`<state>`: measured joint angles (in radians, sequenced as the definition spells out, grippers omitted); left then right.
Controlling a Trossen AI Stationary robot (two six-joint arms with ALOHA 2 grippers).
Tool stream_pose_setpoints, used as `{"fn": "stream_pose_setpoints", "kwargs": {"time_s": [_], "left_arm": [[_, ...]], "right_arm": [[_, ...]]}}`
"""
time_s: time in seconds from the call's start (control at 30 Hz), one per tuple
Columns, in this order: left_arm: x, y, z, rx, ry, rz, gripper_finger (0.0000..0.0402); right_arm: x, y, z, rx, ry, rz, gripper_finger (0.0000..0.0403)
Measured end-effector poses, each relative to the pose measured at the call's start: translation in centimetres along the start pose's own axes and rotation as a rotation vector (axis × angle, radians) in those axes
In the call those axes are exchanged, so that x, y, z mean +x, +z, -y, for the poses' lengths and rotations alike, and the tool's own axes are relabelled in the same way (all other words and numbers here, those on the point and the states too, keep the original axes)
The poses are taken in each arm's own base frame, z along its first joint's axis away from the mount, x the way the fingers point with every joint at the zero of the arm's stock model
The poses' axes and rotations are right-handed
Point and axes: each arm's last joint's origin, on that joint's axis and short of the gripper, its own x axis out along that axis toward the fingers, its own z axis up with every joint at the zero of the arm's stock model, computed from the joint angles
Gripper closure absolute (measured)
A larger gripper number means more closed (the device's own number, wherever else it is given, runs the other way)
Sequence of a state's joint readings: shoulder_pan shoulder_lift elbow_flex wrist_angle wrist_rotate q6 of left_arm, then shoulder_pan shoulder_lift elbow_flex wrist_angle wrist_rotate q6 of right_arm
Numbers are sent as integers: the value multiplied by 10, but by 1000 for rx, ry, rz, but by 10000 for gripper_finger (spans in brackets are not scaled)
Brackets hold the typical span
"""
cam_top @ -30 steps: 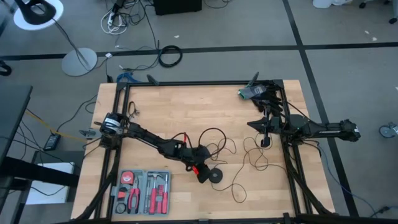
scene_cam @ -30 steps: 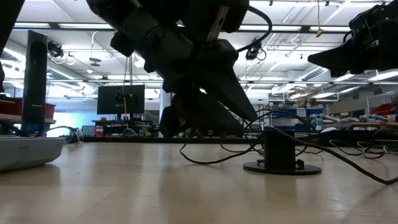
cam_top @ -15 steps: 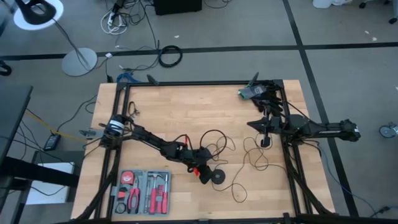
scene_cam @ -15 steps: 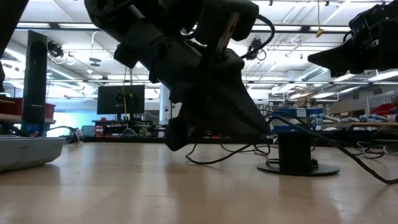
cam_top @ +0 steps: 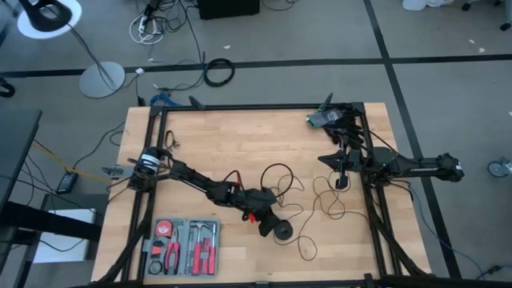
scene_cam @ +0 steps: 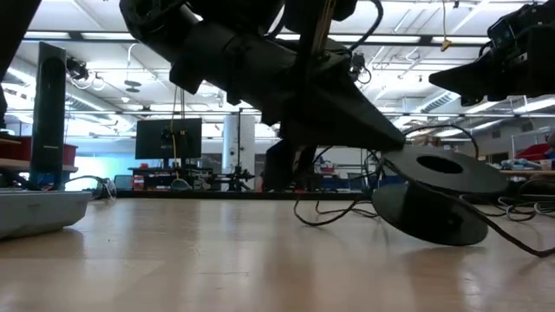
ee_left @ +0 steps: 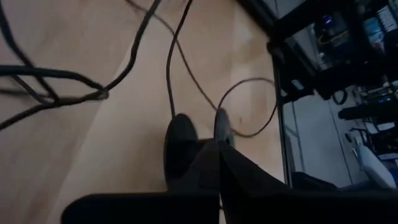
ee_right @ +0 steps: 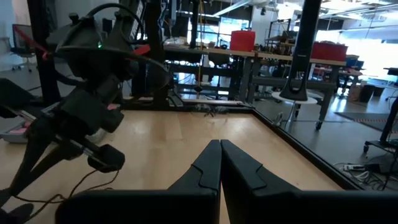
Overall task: Coil cords
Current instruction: Coil the black wire onto the spool
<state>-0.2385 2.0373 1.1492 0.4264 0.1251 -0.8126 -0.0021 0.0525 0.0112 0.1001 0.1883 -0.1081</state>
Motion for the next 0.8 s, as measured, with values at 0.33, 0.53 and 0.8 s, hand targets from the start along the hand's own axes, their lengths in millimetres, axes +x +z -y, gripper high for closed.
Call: {"fn": "stream_pose_setpoints", "kwargs": {"time_s": [0.33,0.53,0.8], "left_arm": [[-15,25,8,129,-58,84,401],[-36,38,24,259,-32,133,402],[-67,33,20,291,79,180,401]], "right_arm": [[0,0,0,1,0,3,394],[0,0,0,0,-1,3,394],[0,0,0,1,0,3,394]]}}
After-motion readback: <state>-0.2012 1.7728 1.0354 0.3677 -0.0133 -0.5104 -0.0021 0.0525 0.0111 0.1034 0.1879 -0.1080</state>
